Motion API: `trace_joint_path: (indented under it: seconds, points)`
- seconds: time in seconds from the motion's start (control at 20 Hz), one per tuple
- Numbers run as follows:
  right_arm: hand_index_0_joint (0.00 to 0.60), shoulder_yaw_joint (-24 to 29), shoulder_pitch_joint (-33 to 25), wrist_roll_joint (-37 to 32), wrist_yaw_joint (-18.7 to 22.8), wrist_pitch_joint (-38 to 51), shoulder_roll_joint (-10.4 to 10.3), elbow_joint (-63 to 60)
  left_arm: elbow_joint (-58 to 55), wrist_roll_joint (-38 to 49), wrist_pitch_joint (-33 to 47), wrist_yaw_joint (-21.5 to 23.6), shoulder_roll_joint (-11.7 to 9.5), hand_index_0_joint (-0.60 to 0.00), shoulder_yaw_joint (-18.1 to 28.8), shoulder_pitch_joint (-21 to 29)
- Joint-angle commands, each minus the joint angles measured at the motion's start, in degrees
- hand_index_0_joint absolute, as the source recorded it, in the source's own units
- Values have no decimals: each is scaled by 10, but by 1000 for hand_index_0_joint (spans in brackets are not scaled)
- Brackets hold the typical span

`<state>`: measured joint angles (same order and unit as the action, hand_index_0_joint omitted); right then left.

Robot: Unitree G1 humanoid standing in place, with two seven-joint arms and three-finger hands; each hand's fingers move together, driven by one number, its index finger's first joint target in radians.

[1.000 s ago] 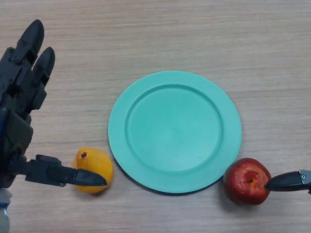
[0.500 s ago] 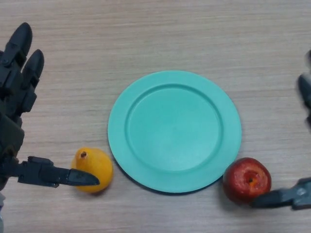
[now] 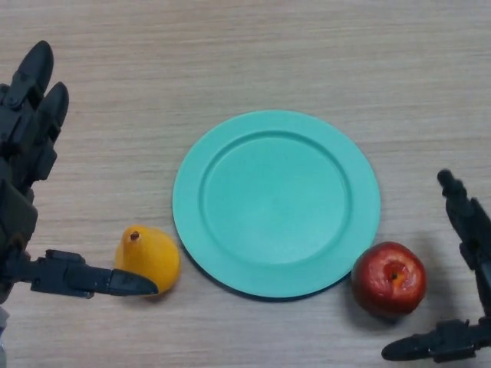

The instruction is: Pick up the red apple and place it on the plate

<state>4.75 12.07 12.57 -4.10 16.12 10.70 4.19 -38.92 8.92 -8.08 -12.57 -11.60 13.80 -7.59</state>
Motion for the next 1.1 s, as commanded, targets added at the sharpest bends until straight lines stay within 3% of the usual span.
trace_joint_path:
  seconds: [0.05,0.25,0.3,0.45,0.5,0.85,0.95,1.1]
  points:
    - [0,2,-3,-4,52,75,11,16,-33,-1,79,4,-14,0,24,14]
    - [0,-29,-13,4,109,43,4,3,-26,-12,79,7,-14,0,12,16]
    - [100,-30,-13,3,110,40,5,3,-26,-12,78,8,-14,0,11,17]
    - [500,-41,-22,0,105,-4,9,10,-23,-13,82,9,-15,0,7,19]
    - [598,-45,-26,0,92,-29,13,14,-16,-13,89,9,-15,0,5,19]
    - [600,-50,-22,-17,64,-88,12,84,-10,-10,94,11,-14,0,12,16]
    - [600,-49,-43,-35,67,-143,7,146,-10,-6,98,12,-12,0,15,10]
    - [600,-86,-123,-15,76,-220,3,208,-11,1,92,10,-14,0,20,12]
